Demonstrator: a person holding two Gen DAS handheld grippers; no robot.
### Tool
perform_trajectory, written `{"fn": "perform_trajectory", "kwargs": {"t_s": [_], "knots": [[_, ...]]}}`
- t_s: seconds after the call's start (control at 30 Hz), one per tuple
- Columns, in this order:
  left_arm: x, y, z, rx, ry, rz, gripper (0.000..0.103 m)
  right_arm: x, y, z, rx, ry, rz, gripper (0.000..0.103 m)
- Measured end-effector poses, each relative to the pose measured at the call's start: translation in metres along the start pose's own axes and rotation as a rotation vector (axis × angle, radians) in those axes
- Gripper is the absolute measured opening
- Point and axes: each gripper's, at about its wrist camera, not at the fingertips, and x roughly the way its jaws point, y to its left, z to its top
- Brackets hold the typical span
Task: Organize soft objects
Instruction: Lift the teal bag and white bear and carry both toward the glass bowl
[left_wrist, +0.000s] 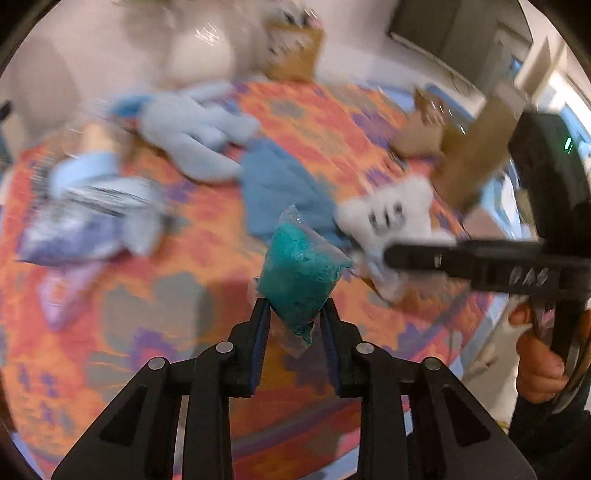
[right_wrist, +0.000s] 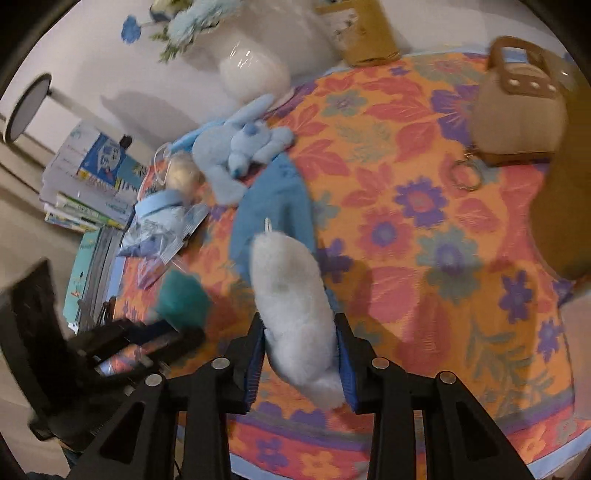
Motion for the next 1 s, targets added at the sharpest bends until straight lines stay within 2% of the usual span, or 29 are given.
{"fn": "perform_trajectory", "kwargs": {"t_s": [0.07,0.1,0.13,0.17,0.2,0.23,0.3,0.33,0.47,0.5,0.53,0.57,0.6,0.63,0.67,0.7,0.73,0.83,1.0], "knots": [[0.005,-0.010,-0.003,0.008,0.001,0.002,0.038,-0.007,-0.003,0.002,0.001,-0.024,-0.044,0.047],[0.004,-0.011,-0.003,0.011,-0.004,0.008,0.039,-0.011,-0.004,0.002,-0.007,-0.045,-0.094,0.061],[0.003,-0.011,-0.001,0.014,-0.002,0.010,0.045,-0.017,-0.004,0.001,-0.024,-0.078,-0.156,0.066],[0.006,-0.009,0.002,0.017,0.007,0.016,0.052,-0.022,-0.006,-0.001,-0.041,-0.098,-0.197,0.067],[0.006,-0.007,0.001,0.017,0.012,0.024,0.070,-0.024,-0.007,-0.002,-0.055,-0.101,-0.207,0.067],[0.004,-0.006,0.000,0.018,0.001,0.023,0.077,-0.026,-0.006,-0.005,-0.066,-0.100,-0.193,0.067],[0.003,-0.007,0.001,0.015,-0.012,-0.011,0.077,-0.027,-0.011,-0.006,-0.070,-0.096,-0.168,0.068],[0.004,-0.008,0.003,0.010,-0.015,-0.030,0.077,-0.025,-0.012,-0.008,-0.069,-0.091,-0.169,0.073],[0.023,-0.010,0.015,0.021,-0.006,-0.037,0.076,-0.009,-0.019,-0.012,-0.025,-0.051,-0.147,0.076],[0.027,-0.010,0.017,0.025,-0.001,-0.045,0.073,-0.004,-0.017,-0.012,-0.013,-0.037,-0.130,0.076],[0.032,-0.010,0.017,0.029,0.006,-0.054,0.064,-0.001,-0.016,-0.011,-0.004,-0.037,-0.107,0.076],[0.035,-0.010,0.017,0.035,0.005,-0.045,0.059,0.002,-0.014,-0.011,-0.001,-0.038,-0.098,0.076],[0.034,-0.012,0.018,0.047,-0.008,-0.021,0.046,0.005,-0.012,-0.010,-0.002,-0.045,-0.118,0.076],[0.034,-0.013,0.018,0.055,-0.006,-0.016,0.040,0.008,-0.009,-0.009,-0.012,-0.054,-0.148,0.075],[0.032,-0.013,0.017,0.052,-0.003,-0.019,0.036,0.010,-0.005,-0.009,-0.030,-0.061,-0.178,0.073],[0.030,-0.014,0.017,0.044,-0.008,-0.024,0.035,0.010,-0.002,-0.008,-0.051,-0.073,-0.198,0.055],[0.027,-0.014,0.016,0.041,-0.012,-0.032,0.035,0.010,0.002,-0.009,-0.078,-0.069,-0.208,0.049],[0.016,-0.021,0.013,0.045,-0.043,-0.023,0.034,0.001,0.004,-0.012,-0.094,-0.098,-0.207,0.045],[-0.023,-0.052,0.012,0.094,-0.117,-0.027,0.034,-0.051,0.010,-0.024,-0.120,-0.198,-0.179,0.045]]}}
